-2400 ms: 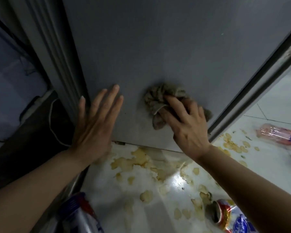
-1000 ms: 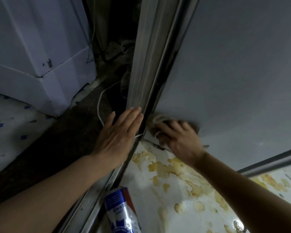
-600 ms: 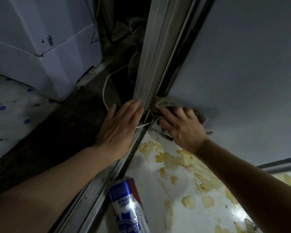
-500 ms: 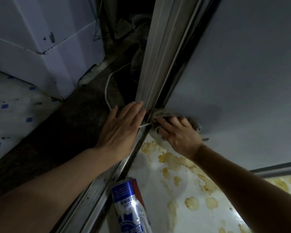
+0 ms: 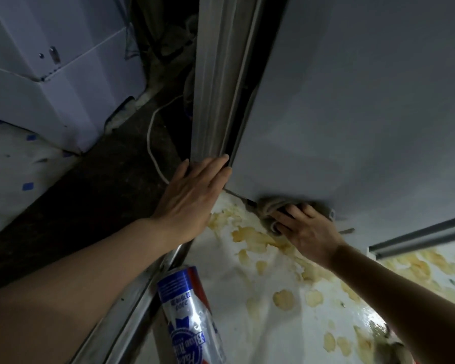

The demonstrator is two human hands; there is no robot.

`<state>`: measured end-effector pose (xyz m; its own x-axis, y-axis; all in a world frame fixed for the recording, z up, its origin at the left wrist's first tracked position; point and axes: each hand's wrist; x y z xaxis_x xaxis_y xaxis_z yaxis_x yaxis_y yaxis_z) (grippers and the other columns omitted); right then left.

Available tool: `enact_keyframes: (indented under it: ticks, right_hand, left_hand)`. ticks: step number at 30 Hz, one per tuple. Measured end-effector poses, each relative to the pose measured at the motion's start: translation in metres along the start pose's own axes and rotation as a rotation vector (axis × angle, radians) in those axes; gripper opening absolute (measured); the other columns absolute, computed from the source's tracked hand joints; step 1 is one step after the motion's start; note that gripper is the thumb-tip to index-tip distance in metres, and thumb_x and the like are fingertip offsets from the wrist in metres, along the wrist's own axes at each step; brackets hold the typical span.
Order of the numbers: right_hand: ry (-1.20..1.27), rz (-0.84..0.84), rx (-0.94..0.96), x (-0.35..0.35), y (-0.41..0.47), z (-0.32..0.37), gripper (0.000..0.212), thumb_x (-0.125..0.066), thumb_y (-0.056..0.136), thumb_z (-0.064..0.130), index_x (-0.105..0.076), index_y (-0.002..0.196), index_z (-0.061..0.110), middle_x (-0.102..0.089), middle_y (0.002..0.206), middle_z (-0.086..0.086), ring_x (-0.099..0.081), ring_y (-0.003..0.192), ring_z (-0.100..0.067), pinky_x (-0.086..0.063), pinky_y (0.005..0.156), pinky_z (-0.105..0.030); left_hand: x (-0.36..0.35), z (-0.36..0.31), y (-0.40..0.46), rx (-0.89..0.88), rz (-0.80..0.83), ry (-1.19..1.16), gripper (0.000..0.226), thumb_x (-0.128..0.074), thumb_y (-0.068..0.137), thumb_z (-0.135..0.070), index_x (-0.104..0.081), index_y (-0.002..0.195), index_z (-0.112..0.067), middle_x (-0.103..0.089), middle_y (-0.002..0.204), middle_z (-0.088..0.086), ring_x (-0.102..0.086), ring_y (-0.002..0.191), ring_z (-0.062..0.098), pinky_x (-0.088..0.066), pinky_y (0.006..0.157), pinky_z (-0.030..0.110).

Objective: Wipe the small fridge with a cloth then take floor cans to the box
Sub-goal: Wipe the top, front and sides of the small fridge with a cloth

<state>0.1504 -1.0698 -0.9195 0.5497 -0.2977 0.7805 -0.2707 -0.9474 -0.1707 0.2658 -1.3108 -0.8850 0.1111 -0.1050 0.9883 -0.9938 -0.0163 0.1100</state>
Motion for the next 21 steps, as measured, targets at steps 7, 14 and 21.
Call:
enact_keyframes:
  ticks: [7,14,21]
  right_hand:
    - [0.049,-0.045,-0.105,0.013,0.011,0.005,0.040,-0.079,0.061,0.027,-0.072,0.101,0.031,-0.059,0.126,0.007,-0.039,0.096,-0.023,-0.038,0.076,-0.036]
    - [-0.005,-0.114,-0.134,0.022,0.043,0.010,0.042,-0.059,0.080,0.036,-0.059,0.123,0.037,-0.047,0.138,0.012,-0.045,0.110,-0.019,-0.036,0.086,-0.032]
    - [-0.082,0.056,-0.120,-0.019,-0.088,-0.022,0.054,-0.077,0.059,0.024,-0.068,0.112,0.032,-0.055,0.134,0.003,-0.044,0.113,-0.030,-0.040,0.089,-0.043]
  left_hand:
    - [0.000,-0.004,0.009,-0.065,0.024,0.013,0.082,-0.057,0.081,-0.009,-0.010,0.149,-0.017,-0.006,0.157,0.001,-0.011,0.143,0.017,-0.013,0.113,0.047]
    - [-0.003,-0.014,0.015,-0.054,0.000,0.014,0.086,-0.060,0.078,-0.005,-0.012,0.149,-0.015,-0.025,0.151,0.004,-0.023,0.140,0.019,-0.021,0.110,0.046]
    - [-0.006,-0.031,0.021,-0.076,-0.051,0.080,0.087,-0.061,0.071,-0.001,-0.020,0.147,-0.010,-0.036,0.145,0.009,-0.032,0.135,0.024,-0.030,0.103,0.048]
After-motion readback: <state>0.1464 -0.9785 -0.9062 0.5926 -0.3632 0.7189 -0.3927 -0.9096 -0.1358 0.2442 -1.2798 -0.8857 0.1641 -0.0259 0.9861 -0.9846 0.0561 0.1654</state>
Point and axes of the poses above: each hand's wrist, its own y-axis towards the middle knuckle, its own x-axis out of the back of the hand, z = x × y
